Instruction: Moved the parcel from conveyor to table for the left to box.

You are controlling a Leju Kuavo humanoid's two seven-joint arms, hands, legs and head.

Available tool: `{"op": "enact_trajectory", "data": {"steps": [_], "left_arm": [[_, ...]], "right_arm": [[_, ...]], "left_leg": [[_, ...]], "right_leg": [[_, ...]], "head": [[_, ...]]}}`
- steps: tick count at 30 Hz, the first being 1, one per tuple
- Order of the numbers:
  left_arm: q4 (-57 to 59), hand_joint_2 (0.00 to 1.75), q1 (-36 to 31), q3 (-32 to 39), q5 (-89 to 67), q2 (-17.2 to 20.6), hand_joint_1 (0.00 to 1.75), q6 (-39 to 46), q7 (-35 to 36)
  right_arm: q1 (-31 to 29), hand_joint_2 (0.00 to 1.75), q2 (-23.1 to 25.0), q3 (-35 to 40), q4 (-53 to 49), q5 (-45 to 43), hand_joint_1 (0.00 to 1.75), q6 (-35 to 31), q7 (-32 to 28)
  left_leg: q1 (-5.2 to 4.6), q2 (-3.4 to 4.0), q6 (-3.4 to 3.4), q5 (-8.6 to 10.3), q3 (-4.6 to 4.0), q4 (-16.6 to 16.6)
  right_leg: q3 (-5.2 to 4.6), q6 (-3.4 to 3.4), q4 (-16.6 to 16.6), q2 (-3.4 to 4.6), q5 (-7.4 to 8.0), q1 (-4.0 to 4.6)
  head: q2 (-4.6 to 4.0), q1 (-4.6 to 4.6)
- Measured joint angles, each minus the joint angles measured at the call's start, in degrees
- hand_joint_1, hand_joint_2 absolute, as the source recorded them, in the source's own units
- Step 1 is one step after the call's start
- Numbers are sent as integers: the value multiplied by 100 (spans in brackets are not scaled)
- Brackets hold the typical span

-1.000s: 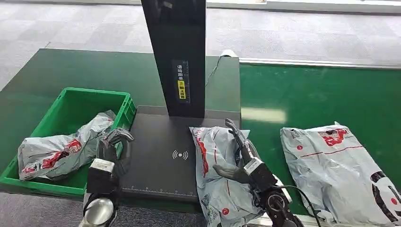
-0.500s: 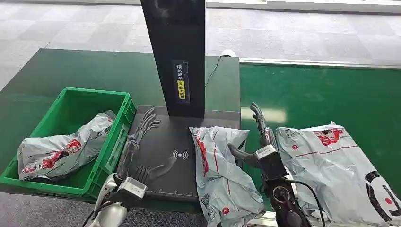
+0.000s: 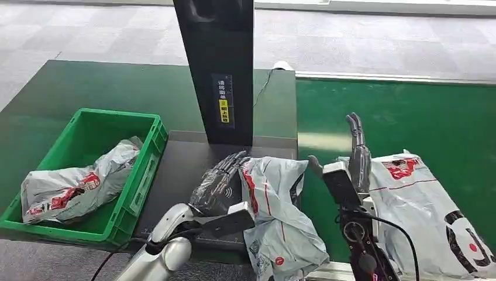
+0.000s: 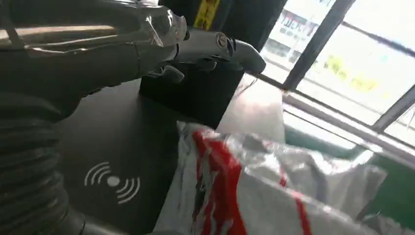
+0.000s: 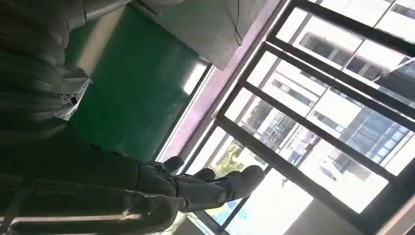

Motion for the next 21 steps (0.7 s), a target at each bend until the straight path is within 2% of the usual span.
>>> {"op": "enact_trajectory", "data": {"steps": [9, 11, 12, 21], "left_arm": [[1208, 175, -319, -295, -405, -203, 2, -681, 443], [1335, 175, -382, -333, -422, -256, 133, -727, 395], [1383, 175, -396, -343, -431, -277, 157, -729, 382], [1350, 175, -387, -359, -457, -302, 157, -617, 277]], "right_arm": [[-344, 175, 20, -4, 179, 48, 0, 103, 159], [-394, 175, 24, -4, 219, 50, 0, 109, 168], [-416, 175, 35, -4, 236, 52, 0, 111, 168], [-388, 175, 59, -39, 258, 65, 0, 155, 170]], "left_leg": [[1, -3, 0, 1, 0, -1], [0, -12, 0, 1, 0, -1], [0, -12, 0, 1, 1, -1], [0, -11, 0, 1, 4, 0]], "right_leg": [[3, 0, 0, -1, 0, 1], [8, 1, 0, -9, -1, 0], [10, 1, 0, -10, -1, 0], [11, 0, 0, -9, 0, 0]], "head": [[0, -2], [0, 2], [0, 0], [0, 0]]}}
